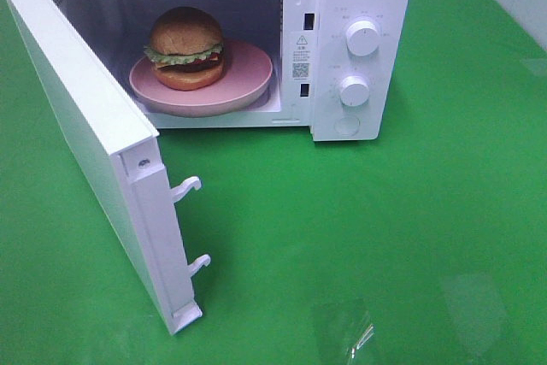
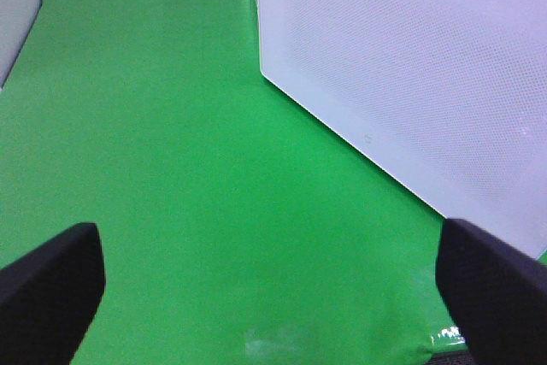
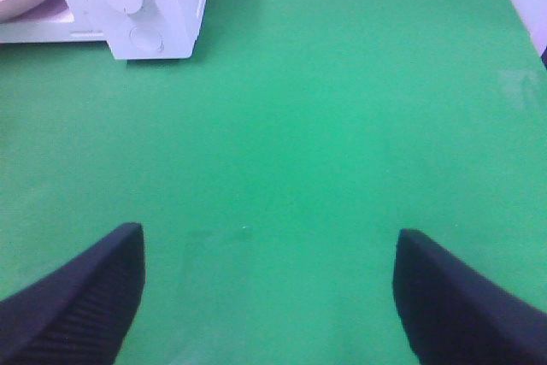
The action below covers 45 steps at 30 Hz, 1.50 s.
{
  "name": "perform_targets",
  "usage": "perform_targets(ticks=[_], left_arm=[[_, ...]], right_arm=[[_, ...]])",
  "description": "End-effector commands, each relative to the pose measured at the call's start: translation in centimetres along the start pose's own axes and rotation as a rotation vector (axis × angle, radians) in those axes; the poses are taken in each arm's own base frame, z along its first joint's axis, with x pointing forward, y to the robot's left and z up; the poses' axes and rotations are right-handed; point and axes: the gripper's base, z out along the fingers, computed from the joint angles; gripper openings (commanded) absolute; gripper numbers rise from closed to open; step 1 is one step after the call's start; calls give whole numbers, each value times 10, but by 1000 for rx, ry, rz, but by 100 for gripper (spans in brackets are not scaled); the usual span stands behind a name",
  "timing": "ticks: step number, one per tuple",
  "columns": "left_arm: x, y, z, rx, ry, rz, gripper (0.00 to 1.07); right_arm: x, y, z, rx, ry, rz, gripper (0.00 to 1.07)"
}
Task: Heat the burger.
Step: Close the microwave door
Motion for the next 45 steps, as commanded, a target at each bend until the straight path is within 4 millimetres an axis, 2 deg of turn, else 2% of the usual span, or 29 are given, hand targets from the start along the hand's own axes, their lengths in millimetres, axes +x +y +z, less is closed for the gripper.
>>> perform_targets(ticks=[1, 4, 45], left_arm=[[0, -1, -2, 2, -27, -2, 98], [0, -1, -2, 2, -27, -2, 98], [0, -1, -1, 2, -24, -2, 98]], right_arm=[[5, -1, -10, 10, -72, 10, 76], [10, -1, -19, 5, -134, 12, 76], [10, -1, -19, 5, -131, 12, 76]])
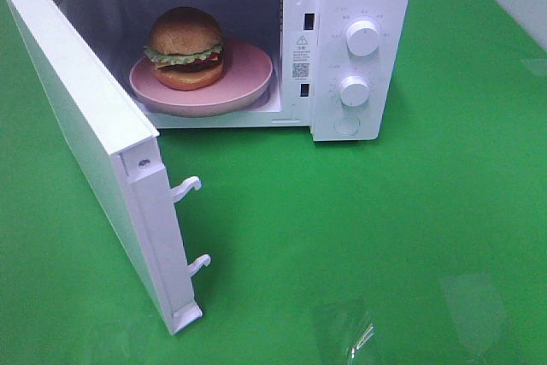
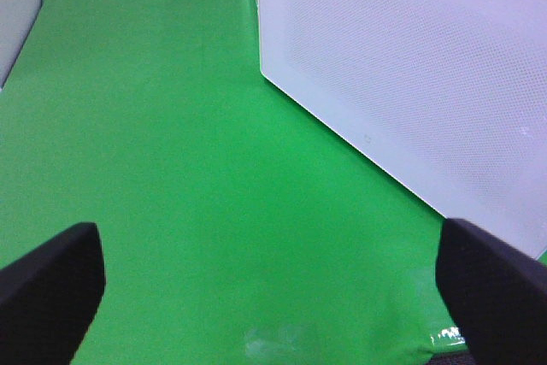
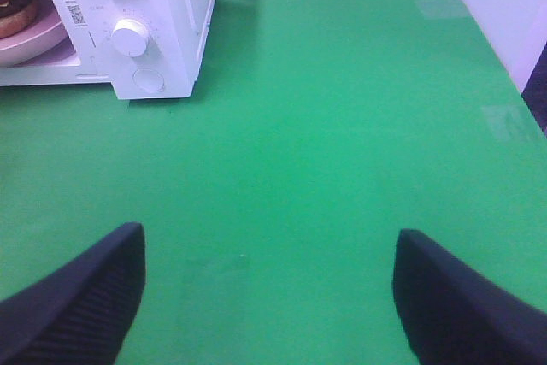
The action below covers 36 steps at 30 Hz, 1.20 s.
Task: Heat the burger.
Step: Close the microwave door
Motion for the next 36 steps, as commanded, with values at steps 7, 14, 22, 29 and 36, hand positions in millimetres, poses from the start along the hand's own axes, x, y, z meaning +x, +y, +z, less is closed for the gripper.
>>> perform_targets(ticks=[7, 14, 22, 29, 36], left_arm=[[0, -1, -1, 2, -20, -2, 98], [-1, 0, 0, 2, -12, -3, 98], [-9, 0, -5, -3, -71, -6, 95], [-30, 3, 2, -29, -164, -1, 71], [-52, 7, 27, -34, -147, -12, 47]], right_arm=[[1, 0, -4, 3, -33, 4, 76], [1, 0, -4, 3, -33, 4, 76], [1, 0, -4, 3, -33, 4, 76], [1, 0, -4, 3, -33, 4, 76], [1, 0, -4, 3, -33, 4, 76]])
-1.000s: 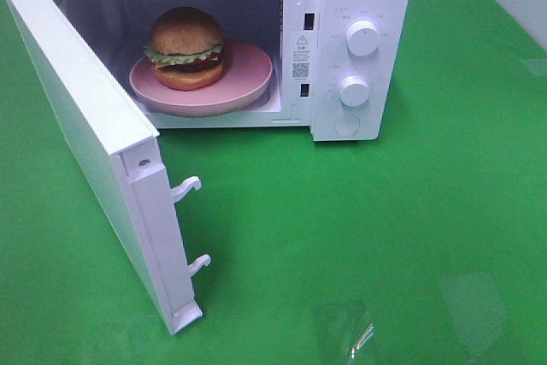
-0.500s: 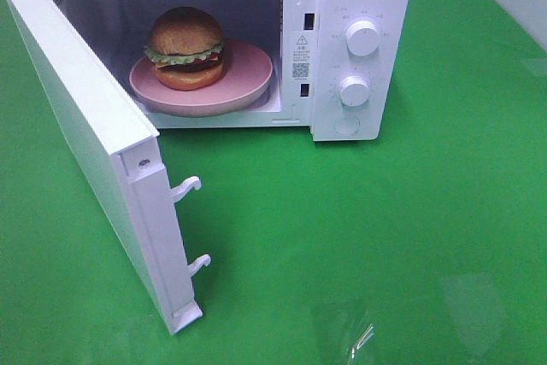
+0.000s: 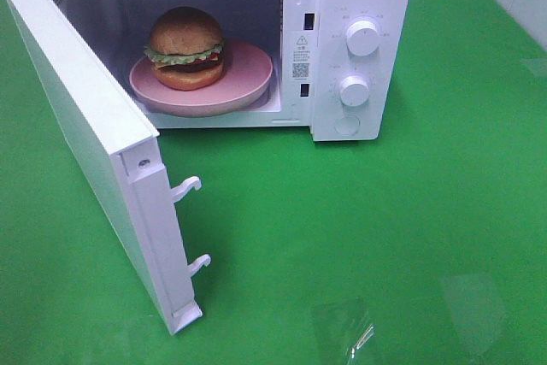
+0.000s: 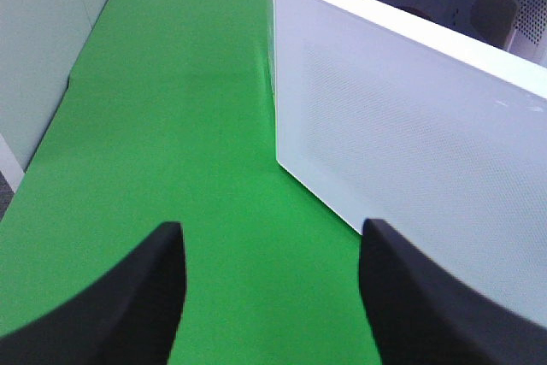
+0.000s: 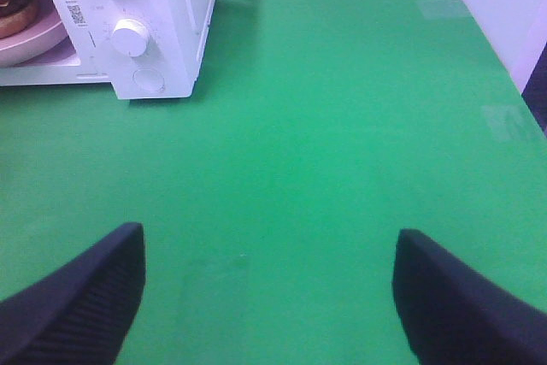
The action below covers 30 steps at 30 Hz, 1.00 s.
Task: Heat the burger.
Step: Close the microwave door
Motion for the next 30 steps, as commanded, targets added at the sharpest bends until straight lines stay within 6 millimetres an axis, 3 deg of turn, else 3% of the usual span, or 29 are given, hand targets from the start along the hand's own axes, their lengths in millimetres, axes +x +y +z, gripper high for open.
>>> perform_targets(ticks=[1, 13, 18, 30], left_arm=[[-9, 1, 7, -8, -26, -5, 47], [-30, 8, 74, -30, -20, -15, 1], [-25, 11, 94, -48, -82, 4, 0], [10, 17, 142, -99, -220, -9, 0]], right_arm=[[1, 0, -4, 3, -33, 4, 76], [1, 0, -4, 3, -33, 4, 76], [1, 0, -4, 3, -33, 2, 76], [1, 0, -4, 3, -33, 2, 76]])
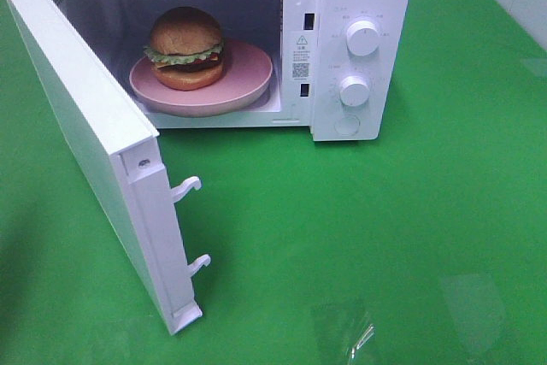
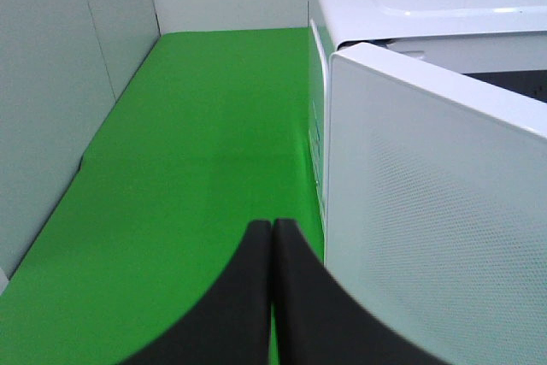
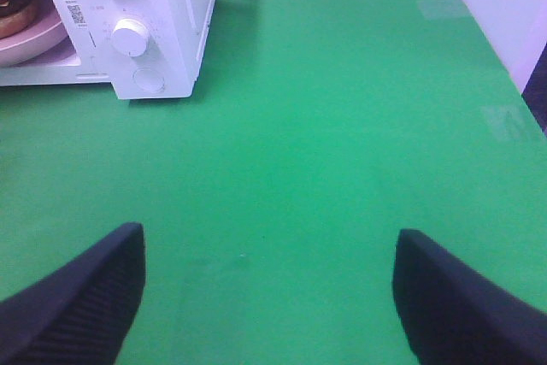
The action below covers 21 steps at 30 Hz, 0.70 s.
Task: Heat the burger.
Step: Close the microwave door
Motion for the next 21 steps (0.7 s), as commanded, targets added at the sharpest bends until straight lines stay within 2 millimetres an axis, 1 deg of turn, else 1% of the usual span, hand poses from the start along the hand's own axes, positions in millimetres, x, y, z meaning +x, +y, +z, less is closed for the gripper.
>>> perform_targets(ticks=[1, 2, 3, 4, 5, 7, 8, 9, 12, 15, 21], left_arm=[[2, 1, 6, -14, -57, -13, 0], [6, 1, 12, -17, -56, -27, 0], [6, 1, 12, -17, -56, -27, 0], [10, 0, 20, -10, -51, -29, 0], [10, 0, 20, -10, -51, -29, 0], [14, -4, 36, 35, -81, -13, 0], [14, -4, 36, 35, -81, -13, 0], [18, -8, 42, 71, -84, -7, 0], [20, -10, 45, 92, -80, -4, 0], [29, -14, 55, 138, -66, 14, 0], [39, -17, 65, 167, -16, 32, 0]], right_arm=[[1, 0, -4, 3, -33, 2, 76], [1, 0, -4, 3, -33, 2, 76], [1, 0, -4, 3, -33, 2, 76], [1, 0, -4, 3, -33, 1, 76], [1, 0, -4, 3, -33, 1, 76], [1, 0, -4, 3, -33, 1, 76], [1, 0, -4, 3, -33, 1, 76], [1, 0, -4, 3, -33, 1, 76], [1, 0, -4, 3, -33, 1, 76], [1, 0, -4, 3, -33, 1, 76], [1, 0, -4, 3, -33, 1, 76]])
